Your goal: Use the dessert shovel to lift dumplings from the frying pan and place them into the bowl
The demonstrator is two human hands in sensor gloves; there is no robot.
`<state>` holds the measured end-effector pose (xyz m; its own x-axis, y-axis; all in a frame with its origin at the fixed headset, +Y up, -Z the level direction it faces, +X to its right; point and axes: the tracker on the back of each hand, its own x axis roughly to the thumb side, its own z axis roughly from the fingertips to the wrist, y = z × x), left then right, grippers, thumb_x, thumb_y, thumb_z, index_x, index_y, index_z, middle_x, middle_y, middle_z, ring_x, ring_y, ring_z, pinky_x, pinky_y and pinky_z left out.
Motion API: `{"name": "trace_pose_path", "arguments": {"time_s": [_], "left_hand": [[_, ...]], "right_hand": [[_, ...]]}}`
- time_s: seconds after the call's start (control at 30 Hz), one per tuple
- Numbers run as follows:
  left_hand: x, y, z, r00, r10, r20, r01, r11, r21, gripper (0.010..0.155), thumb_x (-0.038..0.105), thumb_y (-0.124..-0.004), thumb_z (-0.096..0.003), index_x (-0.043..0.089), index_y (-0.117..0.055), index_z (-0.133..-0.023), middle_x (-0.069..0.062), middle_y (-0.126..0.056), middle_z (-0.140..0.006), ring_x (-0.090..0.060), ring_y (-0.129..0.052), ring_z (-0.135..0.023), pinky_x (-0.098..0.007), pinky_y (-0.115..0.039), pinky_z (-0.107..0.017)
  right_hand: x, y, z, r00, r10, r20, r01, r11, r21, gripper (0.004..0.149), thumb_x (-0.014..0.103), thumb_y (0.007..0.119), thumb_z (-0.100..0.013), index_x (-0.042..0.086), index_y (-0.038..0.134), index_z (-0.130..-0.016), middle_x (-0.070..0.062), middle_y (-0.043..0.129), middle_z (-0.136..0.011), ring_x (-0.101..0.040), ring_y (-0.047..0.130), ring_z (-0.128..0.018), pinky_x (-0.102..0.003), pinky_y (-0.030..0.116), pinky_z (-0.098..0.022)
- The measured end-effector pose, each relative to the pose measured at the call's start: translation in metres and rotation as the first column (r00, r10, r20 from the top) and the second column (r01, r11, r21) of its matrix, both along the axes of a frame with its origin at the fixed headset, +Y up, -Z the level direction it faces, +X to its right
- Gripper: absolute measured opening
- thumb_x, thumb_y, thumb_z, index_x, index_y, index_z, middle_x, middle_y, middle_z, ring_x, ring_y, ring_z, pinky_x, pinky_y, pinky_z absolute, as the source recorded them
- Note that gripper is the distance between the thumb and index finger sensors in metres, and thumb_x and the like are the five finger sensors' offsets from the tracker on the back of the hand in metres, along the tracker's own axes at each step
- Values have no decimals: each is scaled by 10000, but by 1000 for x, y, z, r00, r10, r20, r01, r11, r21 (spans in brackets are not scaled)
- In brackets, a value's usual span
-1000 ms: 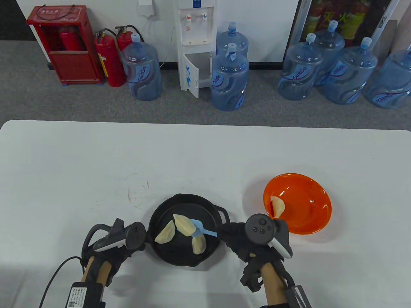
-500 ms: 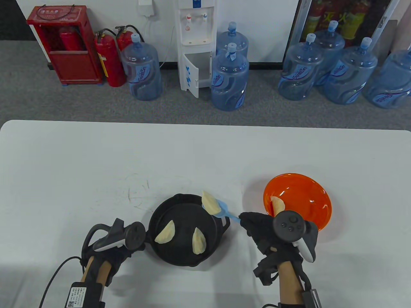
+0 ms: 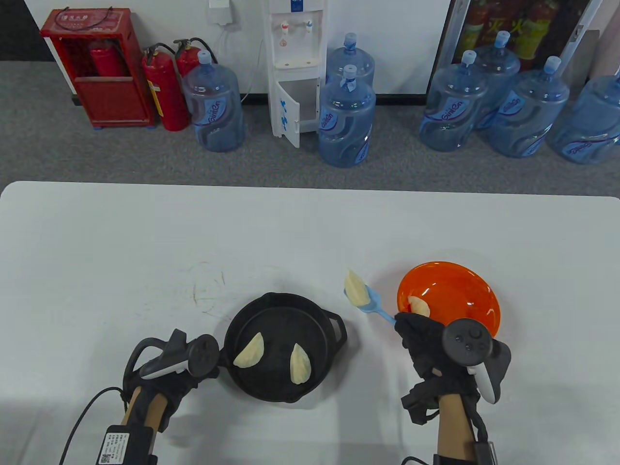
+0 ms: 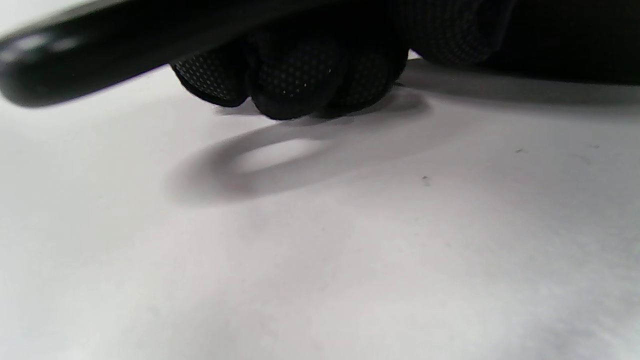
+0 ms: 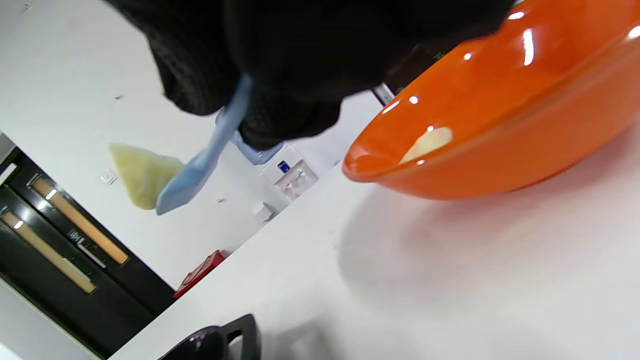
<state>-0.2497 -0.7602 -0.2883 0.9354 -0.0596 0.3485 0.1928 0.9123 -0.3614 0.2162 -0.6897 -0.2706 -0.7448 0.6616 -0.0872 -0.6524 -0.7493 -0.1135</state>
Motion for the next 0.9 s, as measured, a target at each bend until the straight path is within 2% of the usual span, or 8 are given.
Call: {"name": "trace_pose_path", "arguments": {"time_s": [0.43,0.9], "left_hand": [[-1,0,-1,1000,6,0,-6,1000,-4,520,492,-699,-554,271,-678,-1024,76,-872,-850,-108,-994,-642,-475,-796,-741],[-1,0,-1,1000,7,0,-7,1000,-5,520,492,-700,-552,273,-679,-1023,78,-873,-850,-109,-995,-641,-476,-795,-741]], "right_hand": [[16,3,0,996,-61,63,62,998,-14,397,412,774,-618,216,897,-940,-79,975,-704,-98,927,-239,-318,831,-181],[60,1,6,979,-5,203,14,999,-43,407,398,780,-618,180,895,-942,-90,980,-709,-110,928,-236,-327,826,-177]]}}
